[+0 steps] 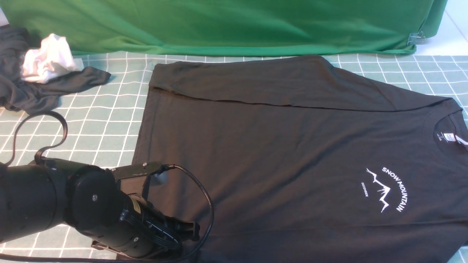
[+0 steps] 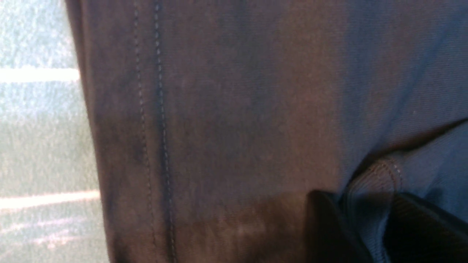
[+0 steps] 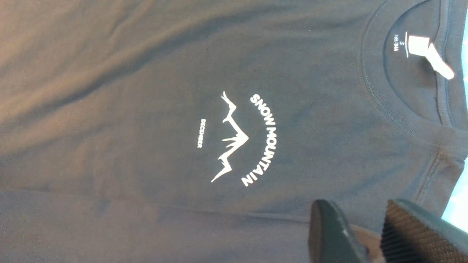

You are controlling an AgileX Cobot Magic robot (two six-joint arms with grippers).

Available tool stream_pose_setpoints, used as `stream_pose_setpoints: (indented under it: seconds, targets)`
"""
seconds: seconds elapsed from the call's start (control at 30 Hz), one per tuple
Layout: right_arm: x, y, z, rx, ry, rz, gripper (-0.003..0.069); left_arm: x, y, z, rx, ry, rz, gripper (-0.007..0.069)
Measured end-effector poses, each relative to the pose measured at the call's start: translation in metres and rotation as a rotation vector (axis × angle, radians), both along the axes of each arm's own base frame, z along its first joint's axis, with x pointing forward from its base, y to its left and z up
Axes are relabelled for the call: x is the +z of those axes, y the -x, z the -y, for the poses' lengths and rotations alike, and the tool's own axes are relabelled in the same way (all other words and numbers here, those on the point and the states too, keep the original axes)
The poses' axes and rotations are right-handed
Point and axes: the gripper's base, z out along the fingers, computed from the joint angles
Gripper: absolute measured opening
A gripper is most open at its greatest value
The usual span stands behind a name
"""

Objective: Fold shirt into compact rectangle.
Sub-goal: 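Grasp the left edge of the dark T-shirt lying flat on the table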

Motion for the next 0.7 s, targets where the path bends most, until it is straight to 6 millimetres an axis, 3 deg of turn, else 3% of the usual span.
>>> stream_pose_setpoints:
  seconds: [0.1, 0.23, 0.53, 0.7]
  targets:
    - [0.0, 0.0, 0.0, 0.0, 0.0, 0.0, 0.0218, 0.0, -0.0001, 0.0, -0.023, -0.004, 0.007, 0.0034]
    - [0.0001, -0.0001, 0.0, 0.0, 0.0, 0.001, 0.0218, 0.004, -0.0006, 0.0006, -0.029, 0.004, 0.022, 0.001]
    - [0.0004, -0.0005, 0.0001, -0.001, 0.0, 0.007, 0.022, 0.0074, 0.001, 0.0008, -0.032, 0.009, 0.01, 0.0027]
    - [0.0004, -0.0005, 0.0001, -0.001, 0.0, 0.007, 0.0225, 0.0073, 0.0009, 0.0004, -0.008, 0.009, 0.004, 0.0126]
